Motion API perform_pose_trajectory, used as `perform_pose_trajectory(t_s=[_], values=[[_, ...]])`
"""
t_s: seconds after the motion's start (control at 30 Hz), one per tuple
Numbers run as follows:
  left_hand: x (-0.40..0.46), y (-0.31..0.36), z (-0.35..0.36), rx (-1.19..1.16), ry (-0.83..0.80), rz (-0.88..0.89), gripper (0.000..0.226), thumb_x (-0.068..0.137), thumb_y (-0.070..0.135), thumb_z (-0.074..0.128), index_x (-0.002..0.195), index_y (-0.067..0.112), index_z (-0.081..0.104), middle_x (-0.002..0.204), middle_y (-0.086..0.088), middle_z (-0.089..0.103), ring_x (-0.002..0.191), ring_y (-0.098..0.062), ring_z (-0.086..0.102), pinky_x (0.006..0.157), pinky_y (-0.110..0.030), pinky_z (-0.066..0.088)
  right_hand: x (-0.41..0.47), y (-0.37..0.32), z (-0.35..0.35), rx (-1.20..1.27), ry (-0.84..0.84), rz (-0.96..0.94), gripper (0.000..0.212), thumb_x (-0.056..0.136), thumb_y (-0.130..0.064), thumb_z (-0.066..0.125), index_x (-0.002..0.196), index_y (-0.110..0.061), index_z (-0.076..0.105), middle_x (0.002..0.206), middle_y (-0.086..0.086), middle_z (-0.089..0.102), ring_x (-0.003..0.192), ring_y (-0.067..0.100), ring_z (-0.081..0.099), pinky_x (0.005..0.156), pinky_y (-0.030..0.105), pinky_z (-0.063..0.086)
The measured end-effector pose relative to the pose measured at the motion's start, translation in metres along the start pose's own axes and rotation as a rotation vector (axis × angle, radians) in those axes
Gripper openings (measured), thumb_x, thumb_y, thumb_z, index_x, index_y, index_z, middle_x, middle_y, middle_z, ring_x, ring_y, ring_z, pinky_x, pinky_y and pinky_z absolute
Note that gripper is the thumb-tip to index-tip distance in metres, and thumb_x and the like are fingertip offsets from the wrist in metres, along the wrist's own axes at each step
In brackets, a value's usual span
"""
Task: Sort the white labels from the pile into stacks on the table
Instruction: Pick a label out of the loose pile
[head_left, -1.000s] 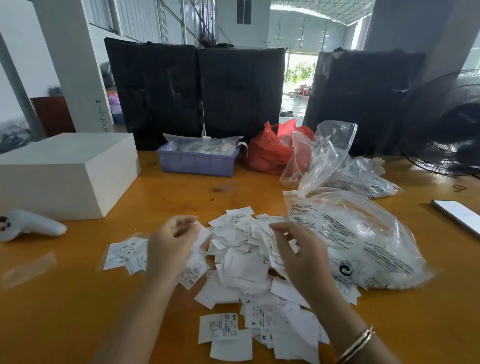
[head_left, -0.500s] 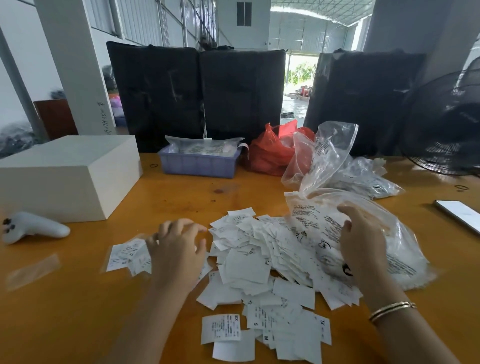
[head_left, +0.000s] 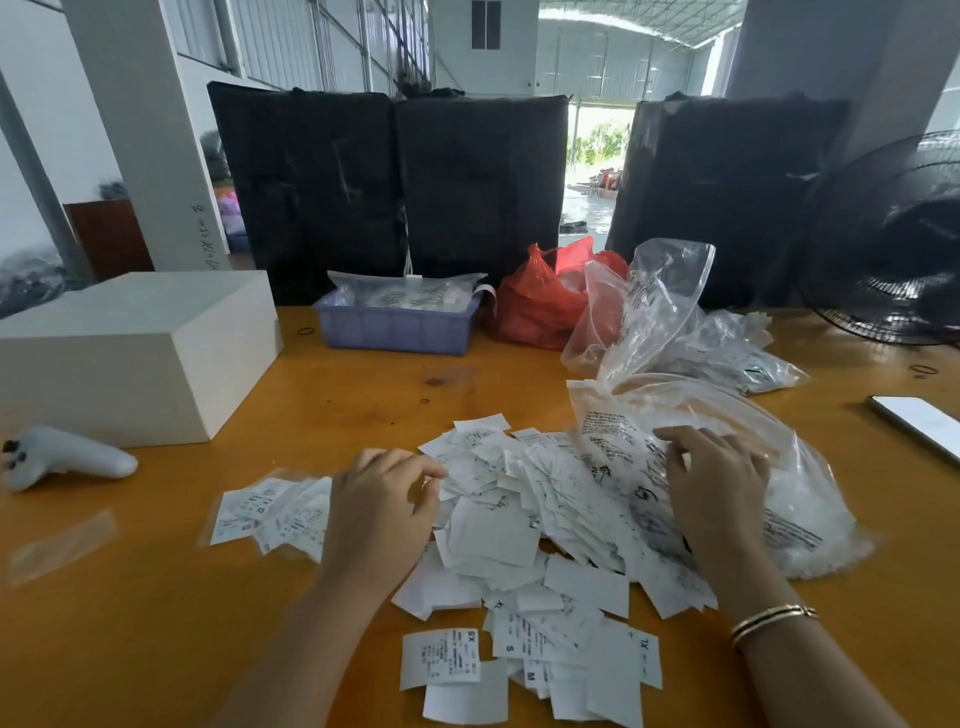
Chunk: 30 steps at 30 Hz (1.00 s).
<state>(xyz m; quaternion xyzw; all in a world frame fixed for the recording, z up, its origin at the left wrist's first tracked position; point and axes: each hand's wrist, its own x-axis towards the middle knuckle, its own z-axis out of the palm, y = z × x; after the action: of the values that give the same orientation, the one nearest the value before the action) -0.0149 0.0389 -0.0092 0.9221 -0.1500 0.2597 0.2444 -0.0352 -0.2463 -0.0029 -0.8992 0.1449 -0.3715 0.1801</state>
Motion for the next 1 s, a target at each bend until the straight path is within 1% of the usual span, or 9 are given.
perform_pose_trajectory(t_s=[0.13, 0.2, 0.27, 0.4, 0.5, 0.63, 0.77, 0.93, 1.0], values=[[0.0, 0.005, 0.0, -0.136, -0.014, 0.021, 0.012, 0.089, 0.018, 0.064, 0.093, 0.025, 0.072, 0.094, 0.017, 0.066, 0.098, -0.012, 0.053, 0.082, -0.029, 0.044, -0.005, -0.02, -0.008, 0.184, 0.112, -0.116, 0.017, 0.083, -0.002, 0.069, 0.095, -0.012, 0.074, 0.088, 0.003, 0.073, 0.09, 0.026, 0.062, 0.084, 0.038, 0.038], [0.0, 0.011, -0.001, -0.302, -0.05, -0.017, 0.013, 0.092, 0.023, 0.06, 0.093, 0.033, 0.068, 0.093, 0.026, 0.061, 0.096, -0.002, 0.051, 0.081, -0.016, 0.039, -0.013, -0.038, -0.014, 0.445, 0.081, -0.129, 0.02, 0.083, -0.003, 0.068, 0.091, -0.02, 0.073, 0.082, -0.011, 0.07, 0.079, 0.01, 0.064, 0.073, 0.025, 0.051], [-0.001, 0.019, -0.004, -0.511, -0.159, -0.104, 0.009, 0.092, 0.038, 0.055, 0.093, 0.04, 0.064, 0.094, 0.027, 0.063, 0.095, 0.003, 0.056, 0.076, -0.01, 0.041, -0.023, -0.059, -0.02, 0.821, -0.158, 0.03, 0.026, 0.082, -0.009, 0.067, 0.08, -0.034, 0.073, 0.079, -0.013, 0.072, 0.075, 0.002, 0.065, 0.066, 0.015, 0.053], [-0.003, 0.025, -0.005, -0.967, -0.509, -0.296, 0.056, 0.086, 0.06, 0.028, 0.111, 0.028, 0.065, 0.102, 0.012, 0.071, 0.101, -0.009, 0.064, 0.079, -0.016, 0.05, -0.044, -0.087, -0.015, 1.376, -0.618, 0.311, 0.012, 0.066, -0.023, 0.071, 0.077, -0.026, 0.076, 0.089, 0.005, 0.074, 0.08, 0.012, 0.068, 0.072, 0.023, 0.05], [-0.004, 0.026, -0.01, -1.158, -0.696, -0.349, 0.075, 0.086, 0.067, 0.019, 0.117, 0.018, 0.067, 0.105, -0.006, 0.072, 0.096, -0.019, 0.067, 0.077, -0.025, 0.052, -0.052, -0.093, -0.011, 1.45, -0.652, 0.365, 0.02, 0.058, -0.03, 0.076, 0.076, -0.024, 0.076, 0.089, 0.006, 0.074, 0.083, 0.012, 0.068, 0.081, 0.031, 0.045], [-0.004, 0.028, -0.014, -1.195, -0.648, -0.331, 0.061, 0.078, 0.063, 0.053, 0.109, 0.014, 0.068, 0.095, -0.008, 0.072, 0.087, -0.018, 0.067, 0.072, -0.023, 0.051, -0.055, -0.093, -0.007, 1.437, -0.675, 0.44, 0.016, 0.061, -0.026, 0.074, 0.077, -0.024, 0.076, 0.089, 0.005, 0.073, 0.083, 0.016, 0.065, 0.09, 0.042, 0.044], [-0.004, 0.026, -0.015, -1.27, -0.611, -0.34, 0.073, 0.074, 0.07, 0.05, 0.117, 0.013, 0.066, 0.094, -0.01, 0.072, 0.087, -0.02, 0.068, 0.071, -0.022, 0.052, -0.055, -0.093, -0.005, 1.451, -0.658, 0.491, 0.019, 0.059, -0.028, 0.075, 0.078, -0.026, 0.075, 0.089, 0.002, 0.072, 0.077, 0.012, 0.062, 0.081, 0.036, 0.041], [-0.002, 0.027, -0.014, -1.169, -0.485, -0.357, 0.022, 0.086, 0.043, 0.06, 0.095, 0.03, 0.075, 0.092, -0.005, 0.075, 0.086, -0.017, 0.071, 0.07, -0.023, 0.049, -0.053, -0.091, -0.002, 1.515, -0.647, 0.525, 0.017, 0.061, -0.024, 0.075, 0.078, -0.025, 0.076, 0.089, 0.001, 0.073, 0.078, 0.011, 0.063, 0.075, 0.029, 0.04], [-0.002, 0.027, -0.009, -1.093, -0.396, -0.376, 0.02, 0.092, 0.027, 0.057, 0.089, 0.027, 0.076, 0.087, -0.003, 0.076, 0.08, -0.015, 0.071, 0.066, -0.021, 0.05, -0.053, -0.09, -0.001, 1.514, -0.642, 0.51, 0.016, 0.064, -0.023, 0.074, 0.08, -0.025, 0.077, 0.093, 0.003, 0.074, 0.084, 0.012, 0.065, 0.079, 0.029, 0.042]])
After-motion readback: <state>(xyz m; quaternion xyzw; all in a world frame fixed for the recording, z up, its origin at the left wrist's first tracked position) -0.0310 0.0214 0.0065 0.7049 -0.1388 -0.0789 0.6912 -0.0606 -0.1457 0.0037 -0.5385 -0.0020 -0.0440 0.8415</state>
